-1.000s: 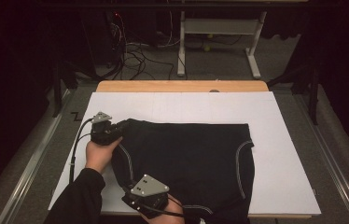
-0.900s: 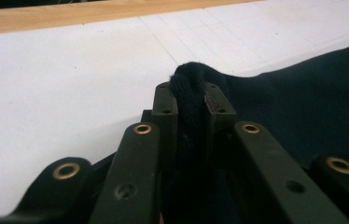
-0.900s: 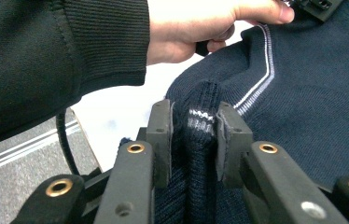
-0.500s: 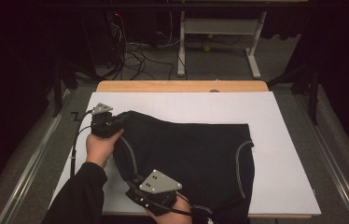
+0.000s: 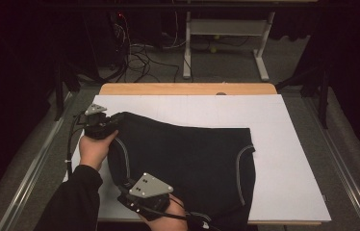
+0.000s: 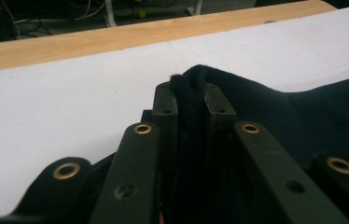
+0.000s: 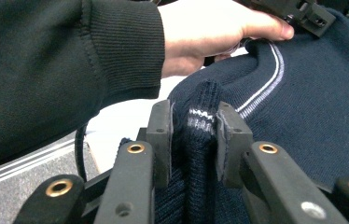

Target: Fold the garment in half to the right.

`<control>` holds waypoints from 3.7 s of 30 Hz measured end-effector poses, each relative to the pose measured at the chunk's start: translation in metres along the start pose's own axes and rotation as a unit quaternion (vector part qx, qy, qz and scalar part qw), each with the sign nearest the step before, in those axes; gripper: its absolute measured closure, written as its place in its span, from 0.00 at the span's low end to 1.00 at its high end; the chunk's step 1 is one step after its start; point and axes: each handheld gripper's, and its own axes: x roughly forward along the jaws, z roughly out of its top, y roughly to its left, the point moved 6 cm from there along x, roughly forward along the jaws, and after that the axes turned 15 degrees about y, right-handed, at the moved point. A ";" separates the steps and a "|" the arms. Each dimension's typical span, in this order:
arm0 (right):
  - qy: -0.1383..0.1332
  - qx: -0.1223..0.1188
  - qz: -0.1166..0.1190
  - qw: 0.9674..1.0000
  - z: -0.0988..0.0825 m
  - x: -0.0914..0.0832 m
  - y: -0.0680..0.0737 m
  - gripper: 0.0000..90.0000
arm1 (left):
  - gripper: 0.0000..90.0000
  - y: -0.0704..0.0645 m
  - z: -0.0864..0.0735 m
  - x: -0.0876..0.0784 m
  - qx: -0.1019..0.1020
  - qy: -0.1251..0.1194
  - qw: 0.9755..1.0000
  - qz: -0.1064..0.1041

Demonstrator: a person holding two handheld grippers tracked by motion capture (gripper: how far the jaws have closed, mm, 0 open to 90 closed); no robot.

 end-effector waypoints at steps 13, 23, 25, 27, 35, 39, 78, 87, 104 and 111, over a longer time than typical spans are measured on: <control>0.000 -0.033 0.015 0.999 0.025 0.024 0.032 0.80 | 0.83 0.038 -0.014 -0.032 -0.009 -0.009 0.999 0.033; 0.004 -0.046 0.025 0.999 0.034 0.037 0.047 0.80 | 0.83 0.049 -0.024 -0.039 -0.016 -0.006 0.999 0.041; 0.004 -0.043 0.025 0.999 0.033 0.035 0.045 0.80 | 0.83 0.046 -0.023 -0.040 -0.017 -0.011 0.999 0.039; 0.002 -0.042 0.023 0.999 0.032 0.032 0.044 0.80 | 0.83 0.042 -0.020 -0.040 -0.018 -0.018 0.999 0.033; -0.012 -0.031 0.015 0.999 0.024 0.014 0.031 0.79 | 0.83 0.018 -0.005 -0.035 -0.006 -0.026 0.999 0.026; -0.021 -0.024 0.011 0.999 0.019 0.002 0.021 0.79 | 0.83 0.002 0.004 -0.032 0.000 -0.031 0.999 0.019; -0.022 0.073 -0.055 0.996 -0.095 -0.087 -0.079 0.78 | 0.82 -0.145 0.058 0.062 0.071 0.029 0.997 -0.001; -0.007 0.089 -0.065 0.994 -0.118 -0.094 -0.087 0.77 | 0.82 -0.166 0.057 0.081 0.076 0.040 0.996 -0.018; 0.026 0.105 -0.079 0.991 -0.151 -0.108 -0.096 0.75 | 0.81 -0.209 0.057 0.107 0.094 0.050 0.993 -0.043; 0.007 0.120 -0.091 0.988 -0.154 -0.124 -0.103 0.57 | 0.52 -0.223 0.062 0.105 0.092 0.023 0.993 -0.069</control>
